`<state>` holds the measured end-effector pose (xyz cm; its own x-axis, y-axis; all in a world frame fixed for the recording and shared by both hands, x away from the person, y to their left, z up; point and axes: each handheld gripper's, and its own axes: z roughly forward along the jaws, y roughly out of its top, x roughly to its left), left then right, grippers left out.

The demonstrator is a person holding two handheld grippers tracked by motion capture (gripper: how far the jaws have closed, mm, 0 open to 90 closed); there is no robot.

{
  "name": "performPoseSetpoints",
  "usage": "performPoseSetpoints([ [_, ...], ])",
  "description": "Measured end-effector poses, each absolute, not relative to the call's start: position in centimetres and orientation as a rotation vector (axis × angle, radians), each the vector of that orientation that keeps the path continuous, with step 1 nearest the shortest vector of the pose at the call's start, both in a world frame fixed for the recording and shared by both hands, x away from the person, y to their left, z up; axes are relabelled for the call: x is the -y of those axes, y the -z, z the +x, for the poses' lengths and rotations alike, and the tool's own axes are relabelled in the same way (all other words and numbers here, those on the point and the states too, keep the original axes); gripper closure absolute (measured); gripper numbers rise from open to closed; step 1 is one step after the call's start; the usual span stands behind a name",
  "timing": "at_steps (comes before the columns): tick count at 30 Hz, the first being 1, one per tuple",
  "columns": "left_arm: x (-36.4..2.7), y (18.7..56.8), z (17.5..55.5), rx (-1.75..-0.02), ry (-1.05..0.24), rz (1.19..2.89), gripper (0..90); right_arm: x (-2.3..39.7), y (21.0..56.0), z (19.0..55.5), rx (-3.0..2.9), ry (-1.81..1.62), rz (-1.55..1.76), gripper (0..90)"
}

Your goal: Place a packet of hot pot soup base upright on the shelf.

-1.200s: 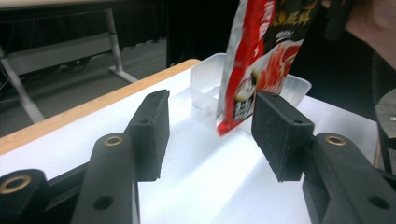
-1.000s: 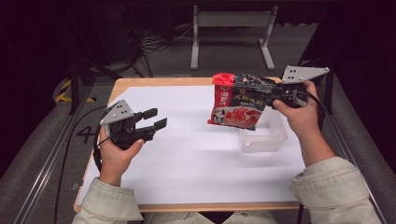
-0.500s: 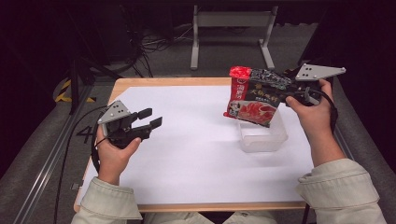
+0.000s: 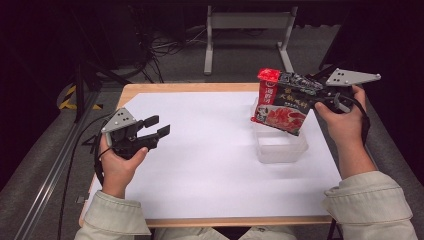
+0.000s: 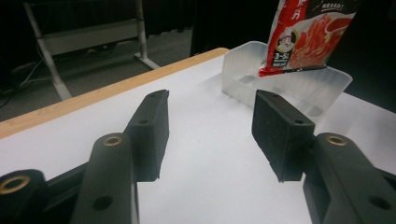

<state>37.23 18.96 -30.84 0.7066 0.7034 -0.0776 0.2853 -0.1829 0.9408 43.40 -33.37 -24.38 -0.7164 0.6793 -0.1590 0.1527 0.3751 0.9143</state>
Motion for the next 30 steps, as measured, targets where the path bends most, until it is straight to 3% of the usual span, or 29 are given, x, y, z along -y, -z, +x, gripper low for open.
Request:
performPoseSetpoints([
  [30,-19.1,30.9,37.1,-0.776,-0.448,1.763,46.5,34.4,27.4,44.1,-2.101,-1.27,0.841,83.4],
])
